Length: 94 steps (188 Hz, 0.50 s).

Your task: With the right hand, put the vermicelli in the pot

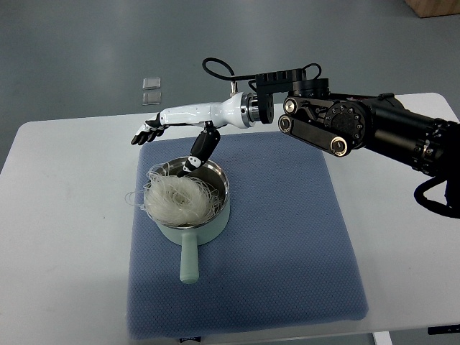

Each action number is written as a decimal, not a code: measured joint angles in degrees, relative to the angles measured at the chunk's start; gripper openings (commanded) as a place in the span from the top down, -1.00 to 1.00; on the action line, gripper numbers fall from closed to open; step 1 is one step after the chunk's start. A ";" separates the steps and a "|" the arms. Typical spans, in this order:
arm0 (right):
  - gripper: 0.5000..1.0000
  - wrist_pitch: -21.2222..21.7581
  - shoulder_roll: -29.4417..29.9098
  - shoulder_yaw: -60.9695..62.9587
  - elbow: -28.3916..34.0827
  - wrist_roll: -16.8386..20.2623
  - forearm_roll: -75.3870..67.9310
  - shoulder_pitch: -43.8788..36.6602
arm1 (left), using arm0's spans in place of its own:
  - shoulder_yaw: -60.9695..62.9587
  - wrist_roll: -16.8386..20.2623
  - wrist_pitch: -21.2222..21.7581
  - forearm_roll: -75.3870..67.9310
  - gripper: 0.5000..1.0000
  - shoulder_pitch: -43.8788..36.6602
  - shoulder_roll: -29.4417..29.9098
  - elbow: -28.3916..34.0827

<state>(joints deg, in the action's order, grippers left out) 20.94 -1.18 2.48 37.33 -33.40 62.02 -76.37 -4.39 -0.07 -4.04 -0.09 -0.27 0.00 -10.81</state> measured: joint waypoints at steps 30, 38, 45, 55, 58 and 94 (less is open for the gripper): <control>-0.45 6.60 -3.66 0.66 -0.05 6.15 -15.59 -0.30 | 0.00 0.00 0.00 0.00 -1.00 0.00 0.00 0.00; -0.45 8.49 -4.89 1.05 -0.02 8.90 -21.12 0.07 | 0.00 -0.01 0.00 0.00 -1.00 0.01 0.00 0.00; -0.45 9.72 -5.92 1.25 -0.01 11.03 -25.34 0.62 | 0.00 -0.02 0.00 0.00 -1.00 0.01 0.00 0.00; -0.45 11.08 -7.75 1.40 0.00 13.92 -31.46 1.95 | 0.00 -0.02 0.00 0.00 -1.00 0.01 0.00 0.00; -0.45 11.33 -8.29 1.41 0.02 14.59 -33.01 2.39 | 0.00 -0.02 0.00 0.00 -1.00 0.01 0.00 0.00; -0.49 12.12 -14.39 1.57 0.02 18.19 -47.96 8.28 | 0.00 -0.02 0.00 0.01 -1.00 0.01 0.00 0.00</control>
<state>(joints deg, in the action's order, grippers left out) 33.06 -15.57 4.05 37.35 -15.21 14.07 -68.09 -4.40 -0.09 -4.04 -0.08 -0.26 0.00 -10.81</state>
